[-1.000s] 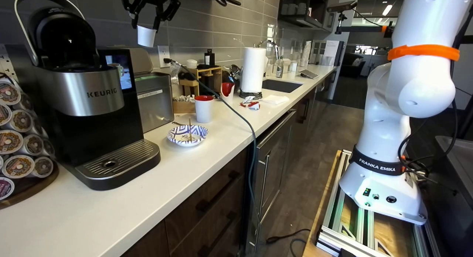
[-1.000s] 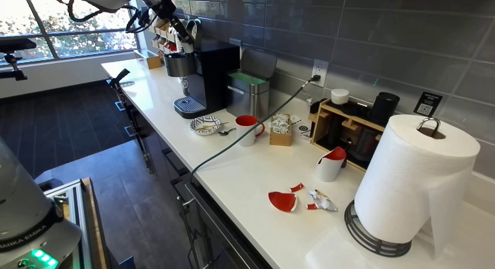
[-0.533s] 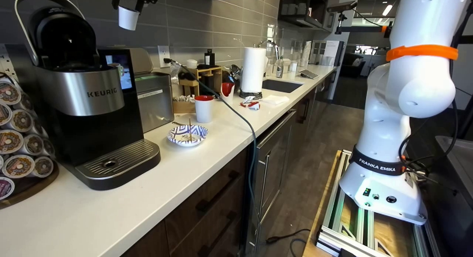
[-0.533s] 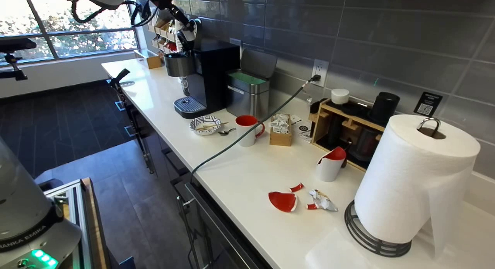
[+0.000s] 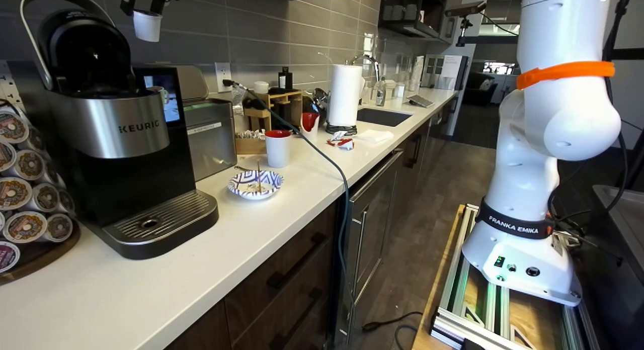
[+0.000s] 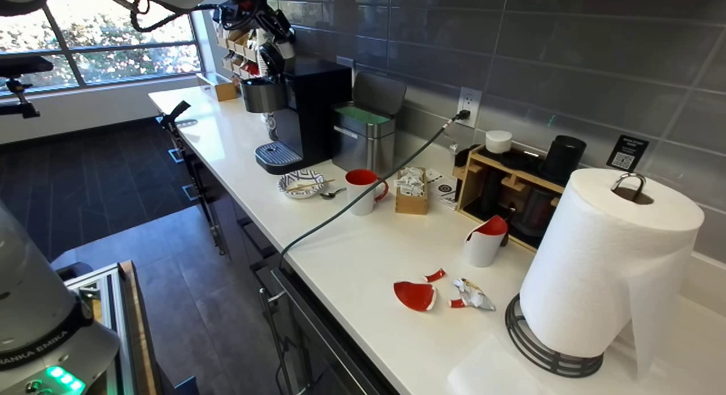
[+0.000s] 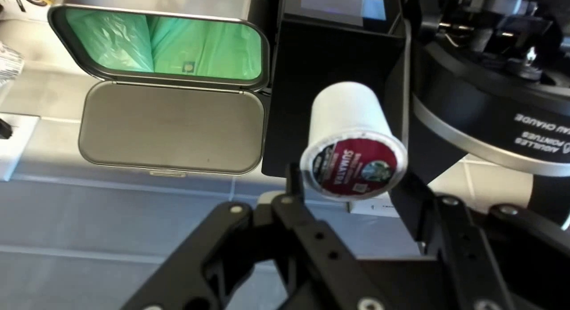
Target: Remove the white container from inside the coffee maker and put on top of the coffee maker
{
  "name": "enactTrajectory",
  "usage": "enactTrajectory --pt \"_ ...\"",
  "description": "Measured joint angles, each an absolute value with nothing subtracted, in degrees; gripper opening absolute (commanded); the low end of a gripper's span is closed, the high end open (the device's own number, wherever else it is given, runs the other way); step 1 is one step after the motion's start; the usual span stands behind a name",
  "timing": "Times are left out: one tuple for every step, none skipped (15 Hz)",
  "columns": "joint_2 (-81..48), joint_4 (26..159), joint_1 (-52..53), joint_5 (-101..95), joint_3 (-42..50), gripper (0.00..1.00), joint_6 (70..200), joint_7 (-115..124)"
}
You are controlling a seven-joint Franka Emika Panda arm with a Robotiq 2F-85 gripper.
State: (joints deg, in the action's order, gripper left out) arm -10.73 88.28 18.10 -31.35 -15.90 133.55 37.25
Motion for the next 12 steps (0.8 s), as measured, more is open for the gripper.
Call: enactTrajectory --pt "-12.04 87.0 18.38 -31.23 -15.5 0.28 133.5 35.97" --pt "-13.22 85.86 18.67 -30.9 -15.04 0.28 133.46 34.84" --pt "-14.31 84.81 18.96 -30.42 -14.55 0.28 133.3 33.83" --pt "-15.31 83.78 19.25 -29.83 -14.06 0.28 132.97 32.88" --pt "-16.14 82.8 19.53 -29.07 -13.56 0.28 132.56 31.96" --pt "-16.84 81.98 19.83 -28.32 -13.08 0.28 132.1 31.13" --pt "-17.45 81.12 20.13 -27.54 -12.64 0.28 131.44 30.29" --pt "-17.95 80.37 20.4 -26.89 -12.25 0.28 130.75 29.69" --pt "-18.44 79.56 20.74 -26.42 -11.81 0.28 130.11 29.42" --pt "-18.83 78.91 21.07 -26.04 -11.35 0.28 129.83 29.39" --pt "-19.24 78.19 21.34 -25.67 -10.94 0.28 129.55 29.39" --pt "-19.62 77.54 21.61 -25.35 -10.55 0.28 129.17 29.4"
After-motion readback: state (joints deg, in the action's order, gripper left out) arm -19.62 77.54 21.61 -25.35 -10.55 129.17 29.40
